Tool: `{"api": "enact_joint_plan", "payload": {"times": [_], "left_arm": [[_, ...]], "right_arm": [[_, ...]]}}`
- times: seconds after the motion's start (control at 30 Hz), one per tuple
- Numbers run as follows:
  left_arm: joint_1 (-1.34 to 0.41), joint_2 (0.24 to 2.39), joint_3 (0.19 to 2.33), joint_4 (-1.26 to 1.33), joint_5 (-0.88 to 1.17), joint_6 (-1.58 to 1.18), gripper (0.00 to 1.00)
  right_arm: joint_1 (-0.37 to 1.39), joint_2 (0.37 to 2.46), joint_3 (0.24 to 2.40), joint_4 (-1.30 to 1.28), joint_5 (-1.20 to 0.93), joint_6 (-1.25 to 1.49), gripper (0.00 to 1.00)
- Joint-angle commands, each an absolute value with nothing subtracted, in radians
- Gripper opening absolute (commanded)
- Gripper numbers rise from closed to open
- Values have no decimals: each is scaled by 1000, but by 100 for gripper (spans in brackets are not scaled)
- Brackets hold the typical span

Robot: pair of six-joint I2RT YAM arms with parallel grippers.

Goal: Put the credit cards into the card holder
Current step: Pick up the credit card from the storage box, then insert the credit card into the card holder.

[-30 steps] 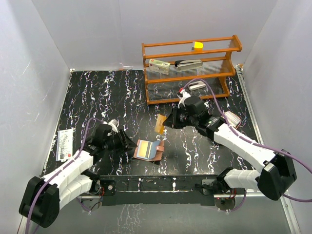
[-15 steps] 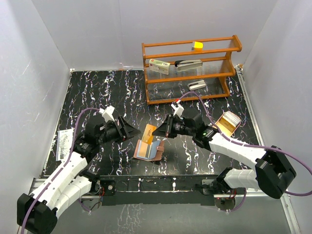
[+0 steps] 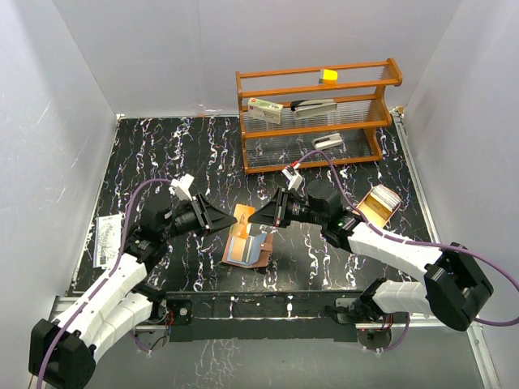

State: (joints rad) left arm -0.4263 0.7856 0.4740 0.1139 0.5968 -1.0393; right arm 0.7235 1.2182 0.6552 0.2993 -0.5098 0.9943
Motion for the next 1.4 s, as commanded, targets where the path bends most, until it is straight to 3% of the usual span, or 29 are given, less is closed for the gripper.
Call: {"api": "enact_joint_plan", "payload": {"times": [0.0, 0.2, 0.53, 0.8, 1.37], "left_arm": [[-426, 788, 455, 218, 677, -1092, 24], [-426, 780, 446, 261, 687, -1103, 0], [-426, 765, 468, 19, 546, -947, 0], [-426, 825, 467, -67, 481, -871, 0], [-426, 1070, 414, 93, 614, -865, 0]], "right_arm": [[730, 1211, 640, 386, -533, 1009, 0], [730, 1220, 639, 377, -531, 1010, 0], [730, 1174, 644, 178, -374, 977, 31], [745, 1191, 651, 34, -278, 935, 29], [793, 1424, 779, -187, -210, 729, 32]]}}
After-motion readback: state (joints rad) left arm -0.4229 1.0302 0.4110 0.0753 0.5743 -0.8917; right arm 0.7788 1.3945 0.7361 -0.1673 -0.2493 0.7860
